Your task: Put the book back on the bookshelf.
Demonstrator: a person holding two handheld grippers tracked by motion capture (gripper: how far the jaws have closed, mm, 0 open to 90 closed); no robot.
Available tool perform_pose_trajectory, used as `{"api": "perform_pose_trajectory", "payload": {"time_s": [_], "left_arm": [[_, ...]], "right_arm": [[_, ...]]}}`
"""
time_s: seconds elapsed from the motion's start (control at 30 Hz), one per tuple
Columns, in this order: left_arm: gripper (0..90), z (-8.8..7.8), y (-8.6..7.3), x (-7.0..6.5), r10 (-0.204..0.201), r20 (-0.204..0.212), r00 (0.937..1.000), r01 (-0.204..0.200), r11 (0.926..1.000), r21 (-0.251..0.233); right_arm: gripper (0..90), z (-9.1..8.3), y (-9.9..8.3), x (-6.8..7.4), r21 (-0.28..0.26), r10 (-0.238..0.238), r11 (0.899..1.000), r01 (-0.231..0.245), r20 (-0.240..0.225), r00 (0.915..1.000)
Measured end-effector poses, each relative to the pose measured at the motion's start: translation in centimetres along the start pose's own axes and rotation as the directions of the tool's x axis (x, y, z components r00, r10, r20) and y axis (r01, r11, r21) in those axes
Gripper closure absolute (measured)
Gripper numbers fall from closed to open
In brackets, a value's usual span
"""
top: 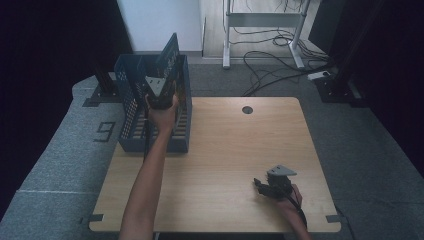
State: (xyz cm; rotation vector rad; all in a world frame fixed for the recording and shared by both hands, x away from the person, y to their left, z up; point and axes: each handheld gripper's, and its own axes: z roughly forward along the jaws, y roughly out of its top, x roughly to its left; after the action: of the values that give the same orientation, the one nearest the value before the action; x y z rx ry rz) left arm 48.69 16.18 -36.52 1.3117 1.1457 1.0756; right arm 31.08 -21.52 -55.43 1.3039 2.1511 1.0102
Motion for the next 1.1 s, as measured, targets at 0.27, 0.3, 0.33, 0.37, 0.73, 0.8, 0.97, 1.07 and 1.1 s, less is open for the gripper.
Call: {"api": "perform_pose_trajectory", "payload": {"time_s": [0.27,0.3,0.33,0.37,0.73,0.8,0.97,1.07,1.1], "left_arm": [[82.3,0.3,-1.7,-0.9,0.023,0.008,0.9997,-0.023,0.9997,0.011],[82.3,0.2,-1.9,-1.0,0.015,0.011,0.9998,-0.015,0.9998,0.01],[82.3,0.2,-1.9,-1.0,0.015,0.011,0.9998,-0.015,0.9998,0.01],[82.3,0.2,-2.2,-1.1,0.026,0.015,0.9995,-0.026,0.9995,0.015],[82.2,0.0,-3.9,-1.5,0.028,0.016,0.9995,-0.028,0.999,0.035],[82.2,-0.1,-4.0,-1.4,0.028,0.014,0.9995,-0.028,0.9989,0.037],[82.1,-0.1,-4.4,-1.4,0.024,0.017,0.9996,-0.025,0.9988,0.041],[82.0,-0.1,-4.8,-1.4,0.016,0.019,0.9997,-0.017,0.9987,0.048],[82.0,-0.1,-4.8,-1.4,0.016,0.019,0.9997,-0.017,0.9987,0.048]], "right_arm": [[36.2,0.0,0.0,0.0,0.0,0.0,1.0,0.0,0.0,1.0],[36.3,0.0,0.0,0.0,0.001,-0.001,1.0,0.001,0.0,1.0],[36.3,0.0,0.0,0.0,0.001,-0.001,1.0,0.001,0.0,1.0],[36.4,-0.1,0.0,0.0,0.0,-0.001,1.0,0.001,0.0,1.0],[36.4,-0.1,-0.1,0.1,-0.001,-0.003,1.0,0.003,0.0,1.0],[36.4,-0.1,-0.1,0.1,-0.001,-0.002,1.0,0.002,-0.001,1.0],[36.4,-0.1,-0.1,0.1,-0.002,-0.004,1.0,0.004,-0.001,1.0],[36.4,-0.1,-0.1,0.1,-0.002,-0.003,1.0,0.003,-0.001,1.0],[36.4,-0.1,-0.1,0.1,-0.002,-0.003,1.0,0.003,-0.001,1.0]]}}
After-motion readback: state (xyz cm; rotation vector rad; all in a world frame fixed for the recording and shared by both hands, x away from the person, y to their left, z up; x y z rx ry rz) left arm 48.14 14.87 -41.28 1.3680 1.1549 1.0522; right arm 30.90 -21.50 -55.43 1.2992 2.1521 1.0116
